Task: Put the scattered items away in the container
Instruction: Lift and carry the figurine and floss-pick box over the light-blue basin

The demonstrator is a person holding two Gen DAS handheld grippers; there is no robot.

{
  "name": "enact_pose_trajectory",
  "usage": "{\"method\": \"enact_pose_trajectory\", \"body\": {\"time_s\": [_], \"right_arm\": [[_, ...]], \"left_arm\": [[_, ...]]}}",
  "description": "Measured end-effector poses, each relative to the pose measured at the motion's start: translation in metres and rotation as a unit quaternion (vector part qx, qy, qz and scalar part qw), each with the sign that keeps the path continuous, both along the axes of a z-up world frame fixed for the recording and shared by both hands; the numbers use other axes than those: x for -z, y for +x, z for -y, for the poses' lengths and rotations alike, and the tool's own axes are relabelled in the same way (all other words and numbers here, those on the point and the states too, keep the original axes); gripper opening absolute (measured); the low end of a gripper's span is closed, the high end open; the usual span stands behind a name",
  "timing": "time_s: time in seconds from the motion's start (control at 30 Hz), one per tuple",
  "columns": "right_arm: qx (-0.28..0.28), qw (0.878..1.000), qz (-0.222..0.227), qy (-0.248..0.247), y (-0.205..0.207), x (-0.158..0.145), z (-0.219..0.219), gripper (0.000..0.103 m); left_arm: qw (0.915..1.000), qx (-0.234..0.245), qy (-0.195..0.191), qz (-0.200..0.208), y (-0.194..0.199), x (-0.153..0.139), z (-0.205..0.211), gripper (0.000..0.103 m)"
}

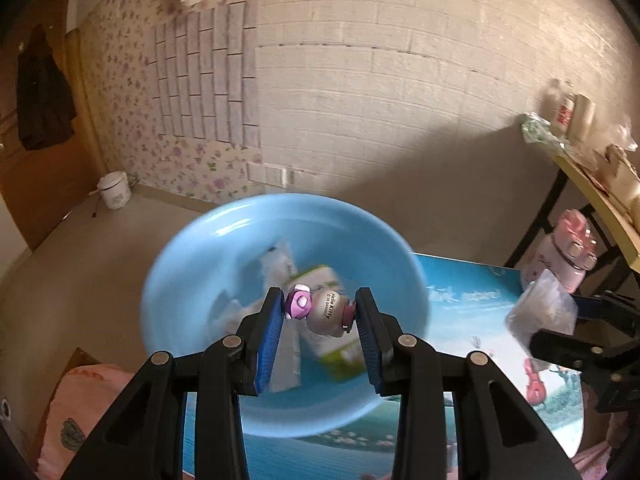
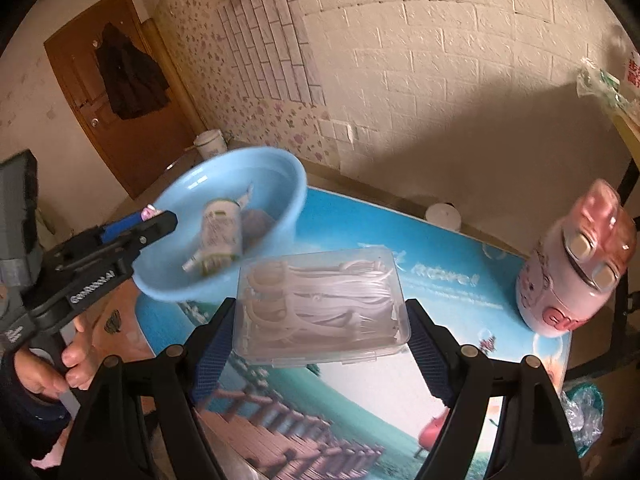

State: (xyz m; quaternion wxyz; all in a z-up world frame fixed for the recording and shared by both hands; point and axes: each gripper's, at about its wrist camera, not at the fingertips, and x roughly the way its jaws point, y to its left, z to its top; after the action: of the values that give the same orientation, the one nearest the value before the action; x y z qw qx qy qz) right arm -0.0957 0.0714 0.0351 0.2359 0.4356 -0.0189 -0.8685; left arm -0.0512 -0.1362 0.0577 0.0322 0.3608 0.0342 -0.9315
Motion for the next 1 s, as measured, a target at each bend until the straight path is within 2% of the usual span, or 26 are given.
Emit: {"method": "enact_pose_trajectory", "body": {"time_s": [0.57, 1.0], "right_arm": [[-0.042, 0.999, 0.001, 0.004, -0.034, 0.002, 0.086, 0.083], [-0.049, 0.999, 0.007, 0.007, -0.049, 0.01, 0.119, 0.083]], "left_arm": [[0.9996, -0.016, -0.016, 0.015, -0.024, 0.01, 0.057, 0.035], [0.9993, -0.015, -0.021, 0.029, -0.042, 0.022, 0.092, 0.035]]}}
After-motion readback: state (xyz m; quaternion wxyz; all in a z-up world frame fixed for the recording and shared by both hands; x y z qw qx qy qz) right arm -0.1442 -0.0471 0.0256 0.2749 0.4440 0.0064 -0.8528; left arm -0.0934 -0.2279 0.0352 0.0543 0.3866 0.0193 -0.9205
